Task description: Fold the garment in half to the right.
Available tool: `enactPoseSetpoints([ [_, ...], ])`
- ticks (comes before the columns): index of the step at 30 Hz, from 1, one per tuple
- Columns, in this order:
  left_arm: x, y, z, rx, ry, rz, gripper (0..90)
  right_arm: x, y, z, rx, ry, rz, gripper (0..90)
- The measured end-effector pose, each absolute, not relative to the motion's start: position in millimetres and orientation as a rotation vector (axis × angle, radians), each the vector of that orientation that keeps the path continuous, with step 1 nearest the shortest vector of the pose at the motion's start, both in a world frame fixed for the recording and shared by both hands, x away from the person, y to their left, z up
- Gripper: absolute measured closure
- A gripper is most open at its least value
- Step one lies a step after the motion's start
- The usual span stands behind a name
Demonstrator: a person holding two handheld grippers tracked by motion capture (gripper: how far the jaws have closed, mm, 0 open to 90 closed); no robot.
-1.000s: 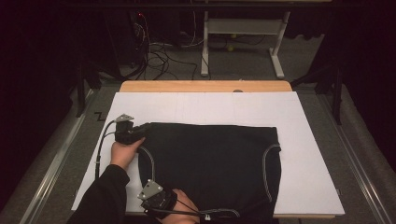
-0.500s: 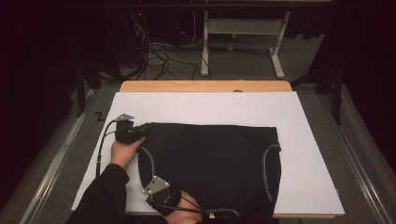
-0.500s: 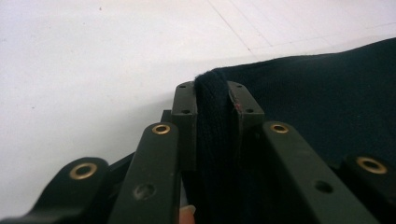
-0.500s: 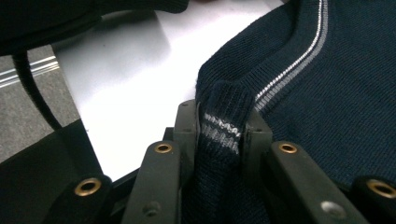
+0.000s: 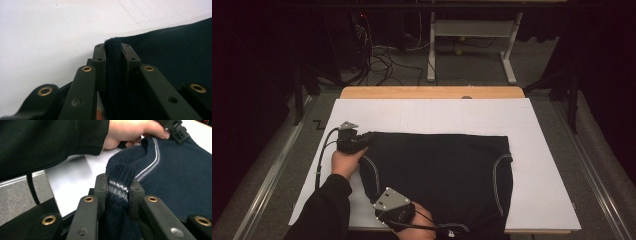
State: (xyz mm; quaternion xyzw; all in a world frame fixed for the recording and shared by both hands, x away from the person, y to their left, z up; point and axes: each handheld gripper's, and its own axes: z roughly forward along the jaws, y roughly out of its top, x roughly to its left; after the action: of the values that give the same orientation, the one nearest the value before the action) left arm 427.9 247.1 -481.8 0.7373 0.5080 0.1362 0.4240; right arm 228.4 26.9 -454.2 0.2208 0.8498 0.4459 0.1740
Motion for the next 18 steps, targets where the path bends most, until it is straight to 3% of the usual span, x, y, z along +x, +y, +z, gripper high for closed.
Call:
enactPoseSetpoints([
  [18, 421.1, 232.4, -440.0, 1.728, 1.337, 0.378, 73.4, 230.9, 4.1, -423.2, 0.615, 2.367, 1.386, 75.9],
])
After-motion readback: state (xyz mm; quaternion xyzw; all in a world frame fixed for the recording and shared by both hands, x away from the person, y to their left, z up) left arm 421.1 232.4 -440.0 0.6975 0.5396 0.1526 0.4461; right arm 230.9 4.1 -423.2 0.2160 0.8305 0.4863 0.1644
